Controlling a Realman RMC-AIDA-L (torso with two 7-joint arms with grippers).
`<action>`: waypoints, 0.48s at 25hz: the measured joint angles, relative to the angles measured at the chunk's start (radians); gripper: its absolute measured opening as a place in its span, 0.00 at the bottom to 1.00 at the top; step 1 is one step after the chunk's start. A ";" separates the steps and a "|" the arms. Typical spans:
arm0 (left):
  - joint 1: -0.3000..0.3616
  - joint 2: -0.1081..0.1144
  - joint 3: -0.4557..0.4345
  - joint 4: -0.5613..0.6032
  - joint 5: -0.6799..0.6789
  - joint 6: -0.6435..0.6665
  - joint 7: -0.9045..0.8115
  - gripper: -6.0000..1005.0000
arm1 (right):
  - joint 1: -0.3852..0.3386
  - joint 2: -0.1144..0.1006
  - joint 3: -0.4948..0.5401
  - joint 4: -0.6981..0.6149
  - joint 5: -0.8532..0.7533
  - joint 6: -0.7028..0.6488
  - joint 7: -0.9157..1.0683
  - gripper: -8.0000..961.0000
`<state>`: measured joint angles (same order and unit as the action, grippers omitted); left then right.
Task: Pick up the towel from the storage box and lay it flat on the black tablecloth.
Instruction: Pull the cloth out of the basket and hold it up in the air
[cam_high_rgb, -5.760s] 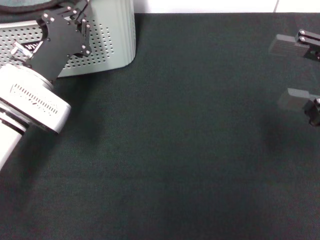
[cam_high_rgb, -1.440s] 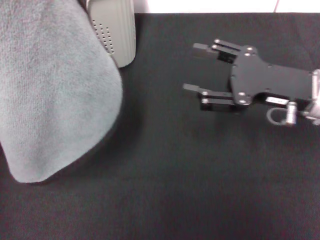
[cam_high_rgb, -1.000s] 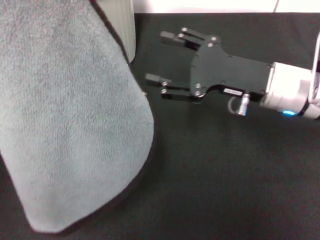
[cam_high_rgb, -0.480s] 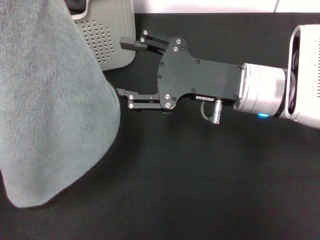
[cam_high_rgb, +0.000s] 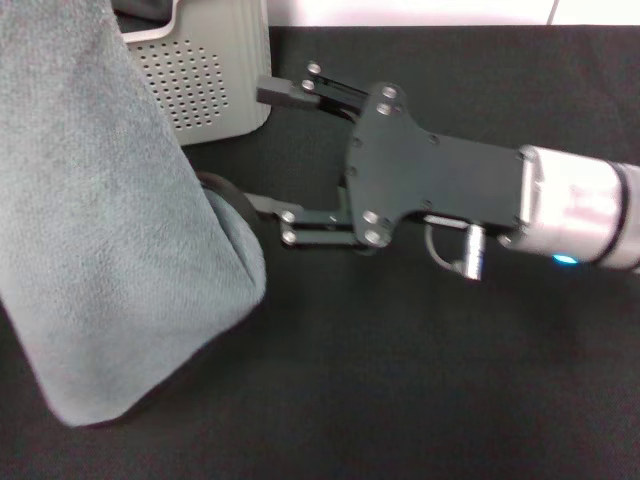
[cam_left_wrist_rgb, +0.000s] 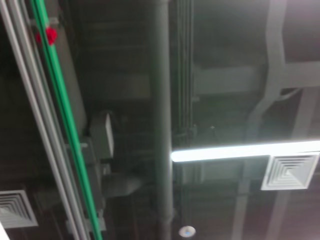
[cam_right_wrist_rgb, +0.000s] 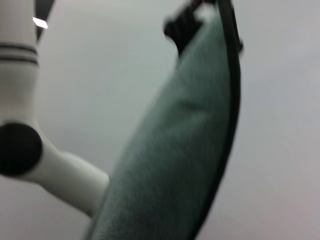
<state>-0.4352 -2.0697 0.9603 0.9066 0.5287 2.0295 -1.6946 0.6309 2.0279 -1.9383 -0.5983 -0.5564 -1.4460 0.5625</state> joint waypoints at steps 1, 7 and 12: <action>-0.001 0.001 -0.009 -0.014 0.000 0.000 0.002 0.03 | -0.009 0.000 0.002 0.000 0.000 -0.018 -0.010 0.78; 0.000 0.007 -0.053 -0.062 0.003 0.000 0.008 0.03 | -0.076 0.000 0.007 -0.002 0.001 -0.135 -0.059 0.78; 0.001 0.009 -0.058 -0.082 0.004 0.001 0.012 0.03 | -0.120 0.000 0.008 0.001 0.001 -0.190 -0.134 0.78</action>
<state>-0.4342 -2.0610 0.9020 0.8244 0.5324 2.0304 -1.6825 0.5107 2.0281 -1.9300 -0.5977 -0.5555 -1.6365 0.4288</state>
